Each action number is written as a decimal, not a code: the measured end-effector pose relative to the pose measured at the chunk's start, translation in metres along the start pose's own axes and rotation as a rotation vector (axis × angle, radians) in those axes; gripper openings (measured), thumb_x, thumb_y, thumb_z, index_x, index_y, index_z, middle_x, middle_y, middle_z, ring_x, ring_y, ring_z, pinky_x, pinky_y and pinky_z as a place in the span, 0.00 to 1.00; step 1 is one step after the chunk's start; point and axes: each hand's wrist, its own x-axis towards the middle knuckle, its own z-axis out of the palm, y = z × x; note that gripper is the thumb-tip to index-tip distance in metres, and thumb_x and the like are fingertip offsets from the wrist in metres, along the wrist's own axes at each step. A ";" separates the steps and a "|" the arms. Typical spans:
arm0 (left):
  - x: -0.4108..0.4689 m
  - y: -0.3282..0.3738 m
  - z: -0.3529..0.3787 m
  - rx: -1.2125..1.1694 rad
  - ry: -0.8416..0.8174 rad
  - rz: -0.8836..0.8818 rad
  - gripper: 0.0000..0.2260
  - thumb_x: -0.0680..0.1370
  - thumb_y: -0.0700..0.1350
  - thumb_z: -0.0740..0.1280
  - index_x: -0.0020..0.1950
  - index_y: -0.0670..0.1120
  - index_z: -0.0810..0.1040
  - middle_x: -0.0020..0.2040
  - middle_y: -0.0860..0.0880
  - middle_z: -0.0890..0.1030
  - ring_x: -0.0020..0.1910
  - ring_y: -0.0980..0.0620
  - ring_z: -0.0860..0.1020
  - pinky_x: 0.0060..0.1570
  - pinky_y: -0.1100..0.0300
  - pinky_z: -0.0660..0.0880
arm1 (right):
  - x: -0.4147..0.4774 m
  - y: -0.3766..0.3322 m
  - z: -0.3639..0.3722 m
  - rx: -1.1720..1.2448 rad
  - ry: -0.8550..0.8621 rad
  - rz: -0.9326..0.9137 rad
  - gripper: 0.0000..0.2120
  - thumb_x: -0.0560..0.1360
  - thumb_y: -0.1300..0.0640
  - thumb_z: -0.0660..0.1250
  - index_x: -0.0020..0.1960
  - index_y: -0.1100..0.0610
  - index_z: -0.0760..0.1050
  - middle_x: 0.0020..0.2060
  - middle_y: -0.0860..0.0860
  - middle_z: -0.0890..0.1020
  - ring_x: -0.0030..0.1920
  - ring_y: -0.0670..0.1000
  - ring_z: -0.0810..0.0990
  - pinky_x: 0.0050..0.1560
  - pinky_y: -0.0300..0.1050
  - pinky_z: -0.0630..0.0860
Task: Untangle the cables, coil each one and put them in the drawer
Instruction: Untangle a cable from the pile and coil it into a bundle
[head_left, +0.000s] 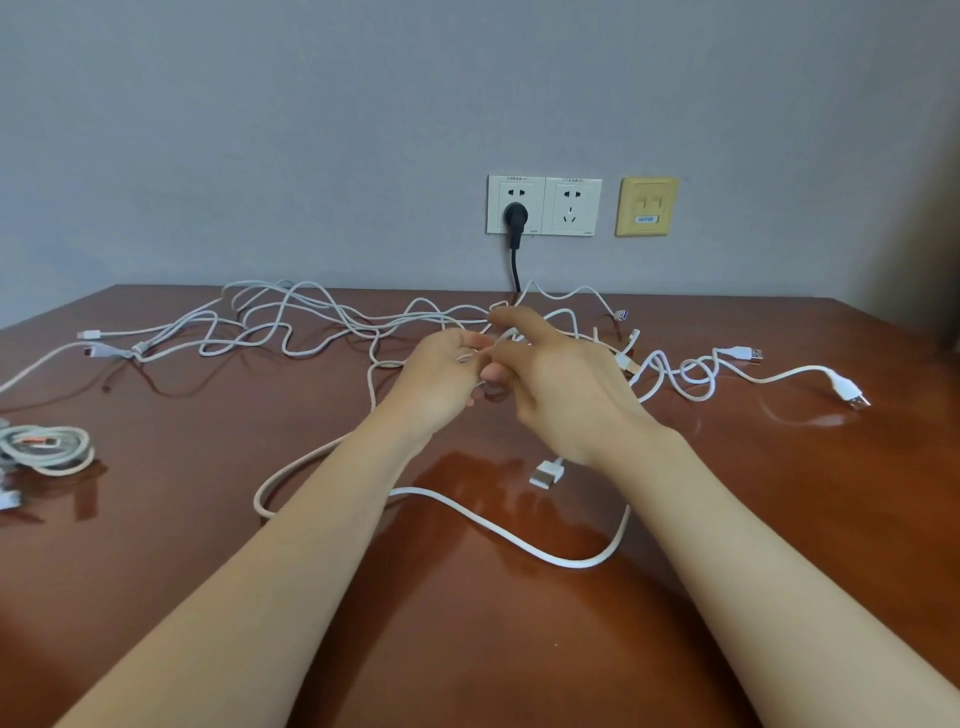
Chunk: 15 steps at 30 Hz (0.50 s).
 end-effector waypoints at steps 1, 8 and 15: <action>-0.001 -0.001 0.001 0.014 -0.003 0.005 0.10 0.78 0.37 0.61 0.40 0.49 0.72 0.31 0.50 0.75 0.23 0.62 0.70 0.26 0.68 0.66 | 0.000 0.002 0.001 0.008 -0.004 0.006 0.14 0.80 0.55 0.54 0.63 0.52 0.73 0.73 0.46 0.61 0.60 0.57 0.74 0.46 0.45 0.65; -0.007 -0.002 0.004 -0.017 -0.084 0.007 0.12 0.79 0.39 0.62 0.36 0.46 0.75 0.27 0.52 0.77 0.21 0.64 0.72 0.26 0.72 0.69 | 0.007 0.013 0.011 0.243 0.107 0.204 0.08 0.77 0.56 0.61 0.46 0.56 0.79 0.47 0.53 0.81 0.51 0.58 0.76 0.43 0.45 0.68; -0.004 -0.006 0.001 0.093 -0.107 0.075 0.11 0.78 0.38 0.65 0.36 0.49 0.75 0.28 0.55 0.78 0.23 0.64 0.74 0.27 0.70 0.70 | 0.009 0.021 0.013 0.439 0.179 0.326 0.06 0.74 0.55 0.67 0.44 0.51 0.83 0.41 0.53 0.84 0.47 0.55 0.79 0.46 0.46 0.74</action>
